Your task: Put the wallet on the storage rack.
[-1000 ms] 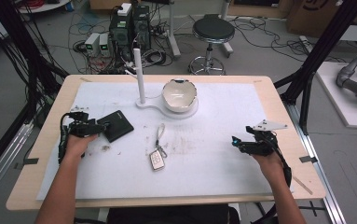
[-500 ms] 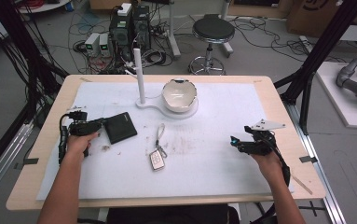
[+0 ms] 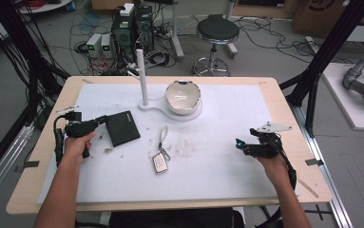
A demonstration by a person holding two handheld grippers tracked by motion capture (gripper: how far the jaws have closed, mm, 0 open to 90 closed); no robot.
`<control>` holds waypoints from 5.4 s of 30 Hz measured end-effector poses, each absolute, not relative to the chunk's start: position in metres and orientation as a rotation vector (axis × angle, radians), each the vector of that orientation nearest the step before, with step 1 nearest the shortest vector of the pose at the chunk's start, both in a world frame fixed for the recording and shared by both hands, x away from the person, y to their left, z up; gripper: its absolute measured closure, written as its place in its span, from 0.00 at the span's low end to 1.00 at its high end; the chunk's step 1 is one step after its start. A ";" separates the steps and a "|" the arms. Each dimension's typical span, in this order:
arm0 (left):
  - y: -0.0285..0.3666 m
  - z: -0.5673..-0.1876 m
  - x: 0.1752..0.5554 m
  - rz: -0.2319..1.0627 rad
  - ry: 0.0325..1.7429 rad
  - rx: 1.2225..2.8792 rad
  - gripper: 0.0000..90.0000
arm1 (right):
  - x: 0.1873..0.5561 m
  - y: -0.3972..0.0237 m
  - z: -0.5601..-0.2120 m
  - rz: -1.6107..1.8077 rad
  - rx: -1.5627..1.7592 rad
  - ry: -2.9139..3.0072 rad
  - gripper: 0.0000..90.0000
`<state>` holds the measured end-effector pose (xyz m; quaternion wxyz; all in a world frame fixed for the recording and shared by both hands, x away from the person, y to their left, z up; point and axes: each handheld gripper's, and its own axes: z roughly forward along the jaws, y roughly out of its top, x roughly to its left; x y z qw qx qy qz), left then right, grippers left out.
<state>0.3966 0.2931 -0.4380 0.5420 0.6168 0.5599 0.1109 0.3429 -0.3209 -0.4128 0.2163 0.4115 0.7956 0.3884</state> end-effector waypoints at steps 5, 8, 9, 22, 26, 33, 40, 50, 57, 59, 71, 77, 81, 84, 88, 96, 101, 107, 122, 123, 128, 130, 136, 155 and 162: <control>0.292 -0.427 0.390 0.284 1.252 1.440 0.96 | 0.343 -0.320 -0.413 1.084 1.142 2.205 0.28; 0.292 -0.421 0.387 0.294 1.218 1.425 0.96 | 0.343 -0.320 -0.413 1.080 1.147 2.207 0.28; 0.292 -0.421 0.387 0.294 1.218 1.425 0.96 | 0.343 -0.320 -0.413 1.080 1.148 2.207 0.28; 0.290 -0.424 0.389 0.437 1.293 1.532 0.93 | 0.343 -0.319 -0.414 1.083 1.155 2.205 0.28; 0.283 -0.423 0.387 0.521 1.217 1.610 0.64 | 0.343 -0.320 -0.414 1.078 1.149 2.210 0.28; 0.260 -0.426 0.373 0.532 1.035 1.753 0.51 | 0.343 -0.319 -0.414 1.081 1.154 2.212 0.28; 0.243 -0.435 0.364 0.518 0.944 1.889 0.49 | 0.343 -0.320 -0.413 1.083 1.149 2.209 0.28; 0.227 -0.446 0.364 0.580 0.882 2.083 0.46 | 0.343 -0.319 -0.413 1.081 1.149 2.207 0.28; 0.220 -0.449 0.361 0.694 0.777 2.176 0.47 | 0.343 -0.317 -0.413 1.080 1.139 2.215 0.28; 0.221 -0.449 0.361 0.716 0.785 2.179 0.51 | 0.344 -0.317 -0.413 1.080 1.133 2.218 0.28; 0.221 -0.444 0.359 0.747 0.741 2.154 0.86 | 0.344 -0.316 -0.413 1.077 1.132 2.217 0.28; 0.241 -0.426 0.359 0.620 0.862 1.938 0.89 | 0.344 -0.318 -0.413 1.078 1.145 2.213 0.28; 0.253 -0.410 0.359 0.505 0.914 1.794 0.90 | 0.344 -0.316 -0.413 1.076 1.146 2.216 0.28; 0.258 -0.398 0.359 0.452 0.939 1.711 0.90 | 0.344 -0.316 -0.413 1.077 1.145 2.218 0.28; 0.257 -0.386 0.360 0.414 0.960 1.661 0.91 | 0.344 -0.316 -0.414 1.078 1.153 2.215 0.28; 0.265 -0.388 0.369 0.347 1.066 1.556 0.91 | 0.344 -0.316 -0.414 1.083 1.153 2.216 0.28; 0.276 -0.386 0.373 0.371 1.127 1.524 0.91 | 0.344 -0.316 -0.414 1.080 1.150 2.219 0.28; 0.282 -0.394 0.382 0.316 1.198 1.531 0.56 | 0.344 -0.315 -0.414 1.078 1.147 2.225 0.28; 0.256 -0.397 0.397 0.566 1.223 1.715 0.60 | 0.345 -0.317 -0.415 1.070 1.157 2.226 0.28; 0.256 -0.397 0.397 0.566 1.223 1.715 0.60 | 0.345 -0.318 -0.416 1.069 1.149 2.228 0.28; 0.255 -0.386 0.404 0.589 1.238 1.779 0.65 | 0.344 -0.317 -0.415 1.071 1.152 2.232 0.28; 0.255 -0.385 0.406 0.594 1.241 1.796 0.66 | 0.344 -0.316 -0.415 1.071 1.153 2.232 0.28; 0.254 -0.376 0.417 0.574 1.271 1.899 0.77 | 0.344 -0.317 -0.415 1.069 1.149 2.233 0.28; 0.214 -0.349 0.403 0.505 0.738 1.997 0.86 | 0.343 -0.319 -0.414 1.075 1.153 2.228 0.28; 0.192 -0.329 0.404 0.481 0.550 1.947 0.86 | 0.343 -0.320 -0.413 1.078 1.153 2.224 0.28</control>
